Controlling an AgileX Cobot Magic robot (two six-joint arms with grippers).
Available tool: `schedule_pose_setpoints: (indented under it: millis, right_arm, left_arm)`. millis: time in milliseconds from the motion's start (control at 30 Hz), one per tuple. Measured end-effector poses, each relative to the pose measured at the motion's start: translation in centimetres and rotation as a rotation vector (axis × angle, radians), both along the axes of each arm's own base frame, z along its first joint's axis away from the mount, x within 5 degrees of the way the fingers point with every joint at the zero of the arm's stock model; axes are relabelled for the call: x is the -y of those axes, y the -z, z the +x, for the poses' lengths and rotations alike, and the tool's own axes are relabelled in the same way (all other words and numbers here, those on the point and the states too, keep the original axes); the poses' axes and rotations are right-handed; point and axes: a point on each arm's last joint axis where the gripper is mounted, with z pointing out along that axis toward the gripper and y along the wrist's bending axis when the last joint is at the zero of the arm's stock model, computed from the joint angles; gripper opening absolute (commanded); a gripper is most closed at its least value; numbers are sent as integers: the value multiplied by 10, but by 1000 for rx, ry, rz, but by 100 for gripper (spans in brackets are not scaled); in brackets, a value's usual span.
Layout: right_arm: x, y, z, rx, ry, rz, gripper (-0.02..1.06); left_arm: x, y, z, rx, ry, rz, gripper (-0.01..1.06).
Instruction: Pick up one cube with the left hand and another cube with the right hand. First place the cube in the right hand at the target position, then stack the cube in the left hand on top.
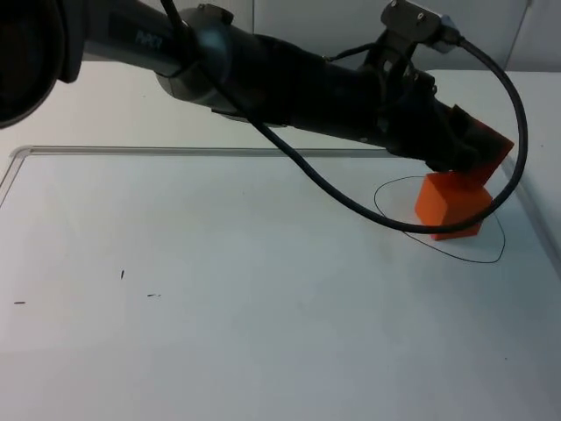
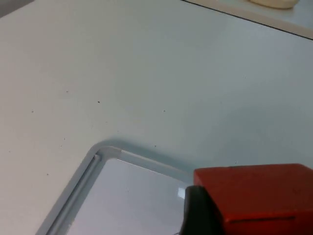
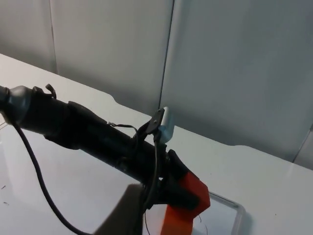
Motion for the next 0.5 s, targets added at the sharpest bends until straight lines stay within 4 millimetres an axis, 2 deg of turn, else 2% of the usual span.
schedule_pose_setpoints:
  millis: [200, 267, 300, 433, 500]
  right_arm:
    - [0, -1, 0, 30, -34, -31, 104]
    - [0, -1, 0, 34, -36, -37, 104]
    - [0, -1, 0, 36, -36, -42, 104]
    - [0, -2, 1, 34, -31, -29, 104]
    - [0, -2, 1, 34, -31, -30, 104]
  left_arm:
    - [1, 0, -3, -24, 26, -6, 19]
    - [1, 1, -3, -28, 36, 3, 28]
    - [1, 1, -4, -36, 41, 6, 28]
    - [1, 2, -5, -43, 53, 19, 50]
    - [1, 2, -5, -44, 54, 23, 54]
